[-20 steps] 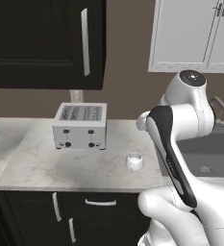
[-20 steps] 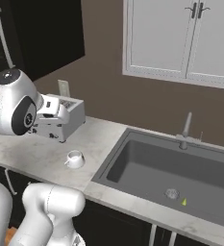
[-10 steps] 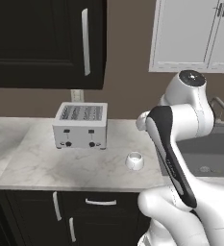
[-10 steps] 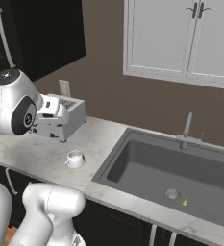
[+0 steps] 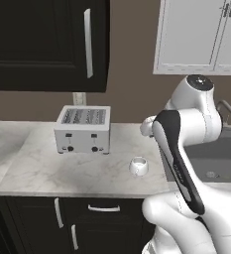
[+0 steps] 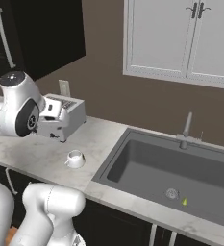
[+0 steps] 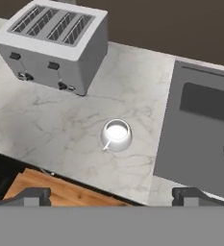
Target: Clear the mugs and bowl far away from the sink.
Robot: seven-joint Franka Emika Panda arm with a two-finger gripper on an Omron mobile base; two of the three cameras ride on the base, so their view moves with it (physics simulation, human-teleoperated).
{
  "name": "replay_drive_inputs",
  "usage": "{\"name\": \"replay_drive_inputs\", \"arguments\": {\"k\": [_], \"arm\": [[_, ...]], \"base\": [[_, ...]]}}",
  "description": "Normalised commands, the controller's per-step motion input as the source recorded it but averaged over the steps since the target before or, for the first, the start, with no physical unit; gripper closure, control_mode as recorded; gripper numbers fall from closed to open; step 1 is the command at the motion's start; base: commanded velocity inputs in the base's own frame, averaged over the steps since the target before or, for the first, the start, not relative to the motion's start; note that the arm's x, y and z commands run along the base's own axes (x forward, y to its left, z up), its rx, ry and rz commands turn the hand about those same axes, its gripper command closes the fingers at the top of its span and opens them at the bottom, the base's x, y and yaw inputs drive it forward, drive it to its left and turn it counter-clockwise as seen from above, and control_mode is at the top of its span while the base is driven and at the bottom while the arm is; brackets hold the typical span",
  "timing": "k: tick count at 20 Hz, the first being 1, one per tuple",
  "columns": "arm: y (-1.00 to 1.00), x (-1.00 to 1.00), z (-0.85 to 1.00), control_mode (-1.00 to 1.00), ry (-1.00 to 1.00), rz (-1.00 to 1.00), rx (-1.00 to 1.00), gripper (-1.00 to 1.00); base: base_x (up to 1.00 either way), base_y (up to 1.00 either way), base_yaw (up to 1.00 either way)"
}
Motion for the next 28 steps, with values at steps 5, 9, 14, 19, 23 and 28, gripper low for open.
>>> {"name": "replay_drive_inputs", "arguments": {"k": [5, 9, 14, 19, 23, 28], "arm": [[0.0, 0.0, -0.39, -1.0, 0.02, 0.0, 0.14, -1.0], [0.0, 0.0, -0.39, -1.0, 0.04, 0.0, 0.13, -1.0], [0.04, 0.05, -0.37, -1.0, 0.06, -0.01, 0.01, -1.0], [0.13, 0.07, -0.28, -1.0, 0.11, -0.07, 0.0, -1.0], [0.09, 0.02, -0.19, -1.0, 0.23, -0.1, 0.0, -1.0], [0.0, 0.04, -0.22, -1.0, 0.22, -0.03, 0.11, -1.0]], "base": [[0.0, 0.0, 0.0], [0.0, 0.0, 0.0], [0.0, 0.0, 0.0], [0.0, 0.0, 0.0], [0.0, 0.0, 0.0], [0.0, 0.0, 0.0]]}}
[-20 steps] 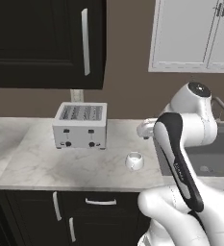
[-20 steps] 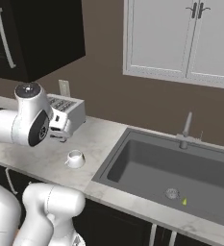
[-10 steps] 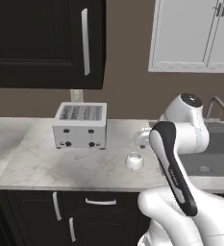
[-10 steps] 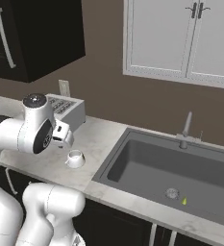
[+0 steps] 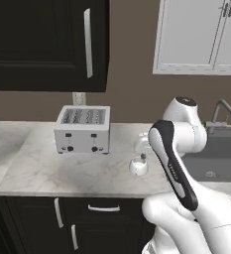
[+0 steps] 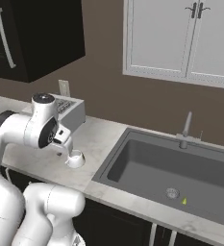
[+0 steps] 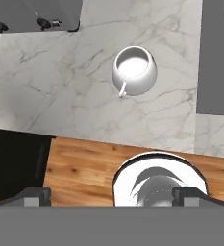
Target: Clear the mugs and bowl far away from the sink.
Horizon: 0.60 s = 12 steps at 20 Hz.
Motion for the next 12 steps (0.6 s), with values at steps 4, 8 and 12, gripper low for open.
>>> {"name": "replay_drive_inputs", "arguments": {"k": [4, 8, 12], "arm": [[0.0, 0.02, -0.26, -1.0, 0.13, 0.0, 0.07, -1.0], [0.03, 0.0, -0.31, -1.0, 0.03, 0.0, -0.01, -1.0], [0.07, 0.0, -0.25, -1.0, 0.0, 0.0, -0.1, -1.0]], "base": [[0.0, 0.0, 0.0], [0.0, 0.0, 0.0], [0.0, 0.0, 0.0]]}}
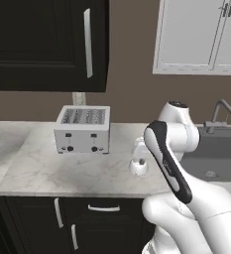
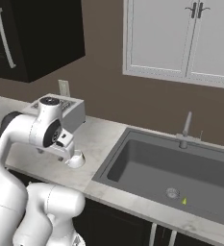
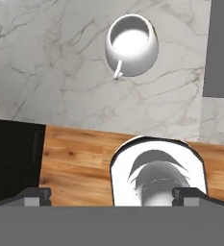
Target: Clear the mugs and bowl far away from the sink.
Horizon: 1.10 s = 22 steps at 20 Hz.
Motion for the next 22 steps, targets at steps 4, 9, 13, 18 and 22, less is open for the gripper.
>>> {"name": "replay_drive_inputs", "arguments": {"k": [4, 9, 13, 18, 22], "arm": [[0.01, 0.0, -0.18, -1.0, 0.0, 0.0, -0.09, -1.0], [0.0, 0.0, -0.13, -1.0, 0.0, -0.01, -0.01, -1.0], [0.0, 0.0, -0.1, -1.0, 0.03, -0.01, 0.0, -1.0], [0.0, 0.02, -0.13, -1.0, 0.05, 0.0, 0.0, -1.0], [0.0, 0.08, -0.15, -1.0, 0.02, 0.0, 0.0, -1.0]], "base": [[0.0, 0.0, 0.0], [0.0, 0.0, 0.0], [0.0, 0.0, 0.0], [0.0, 0.0, 0.0], [0.0, 0.0, 0.0]]}}
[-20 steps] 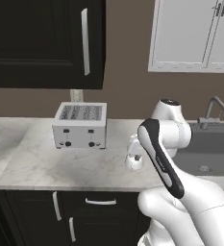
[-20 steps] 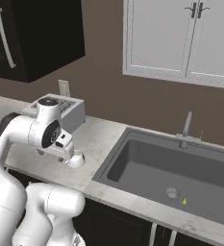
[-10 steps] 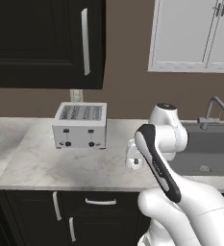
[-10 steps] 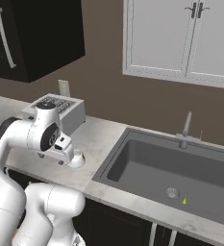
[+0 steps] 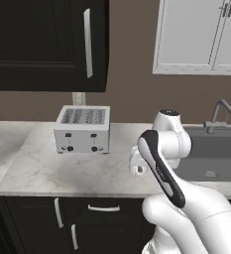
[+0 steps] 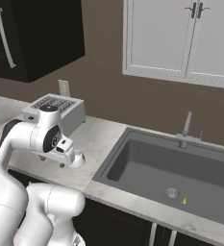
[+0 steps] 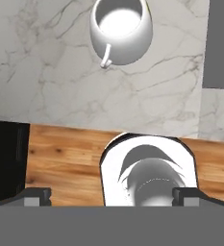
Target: Clear the mugs and bowl far away from the sink.
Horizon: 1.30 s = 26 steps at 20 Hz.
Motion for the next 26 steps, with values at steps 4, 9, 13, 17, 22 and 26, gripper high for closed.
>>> {"name": "replay_drive_inputs", "arguments": {"k": [4, 9, 13, 17, 22, 26], "arm": [[0.0, 0.14, -0.1, -1.0, 0.0, 0.0, 0.0, -1.0], [0.01, 0.23, -0.01, -1.0, 0.0, 0.0, 0.0, -1.0], [0.0, 0.17, -0.06, -1.0, 0.0, 0.0, 0.0, -1.0], [0.0, 0.13, -0.13, -1.0, 0.0, 0.0, 0.0, -1.0], [0.0, 0.08, -0.22, -1.0, 0.0, 0.0, 0.0, -1.0], [0.0, 0.08, -0.23, -1.0, 0.0, 0.0, 0.0, -1.0]], "base": [[0.0, 0.0, 0.0], [0.0, 0.0, 0.0], [0.0, 0.0, 0.0], [0.0, 0.0, 0.0], [0.0, 0.0, 0.0], [0.0, 0.0, 0.0]]}}
